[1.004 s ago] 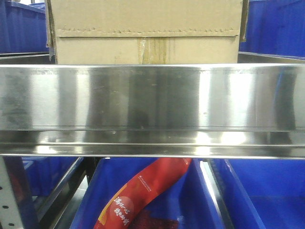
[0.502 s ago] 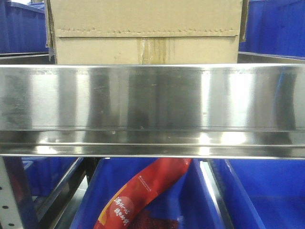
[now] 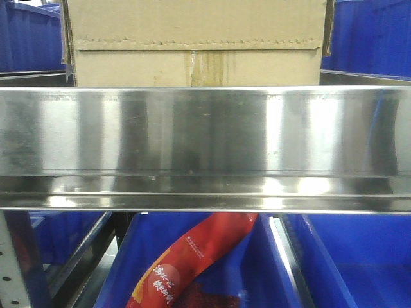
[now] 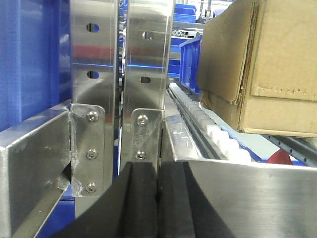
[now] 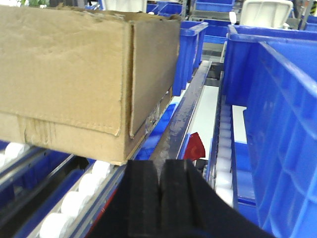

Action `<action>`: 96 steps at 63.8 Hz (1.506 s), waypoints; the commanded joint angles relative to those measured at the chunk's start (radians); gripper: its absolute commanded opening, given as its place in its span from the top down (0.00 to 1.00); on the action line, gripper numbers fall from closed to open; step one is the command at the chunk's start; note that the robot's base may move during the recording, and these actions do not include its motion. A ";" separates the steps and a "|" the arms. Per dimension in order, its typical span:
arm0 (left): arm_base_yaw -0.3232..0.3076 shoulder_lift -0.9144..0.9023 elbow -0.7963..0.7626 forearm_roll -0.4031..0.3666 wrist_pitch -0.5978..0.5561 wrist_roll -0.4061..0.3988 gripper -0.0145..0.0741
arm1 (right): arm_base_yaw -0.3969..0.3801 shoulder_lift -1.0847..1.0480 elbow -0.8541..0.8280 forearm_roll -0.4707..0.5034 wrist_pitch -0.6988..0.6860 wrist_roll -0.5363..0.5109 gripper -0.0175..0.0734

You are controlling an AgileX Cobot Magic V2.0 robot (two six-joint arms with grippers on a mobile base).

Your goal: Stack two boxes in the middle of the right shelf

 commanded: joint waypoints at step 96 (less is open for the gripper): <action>0.005 -0.005 -0.001 -0.005 -0.023 0.001 0.96 | -0.233 -0.483 0.496 -0.073 -0.204 0.098 0.98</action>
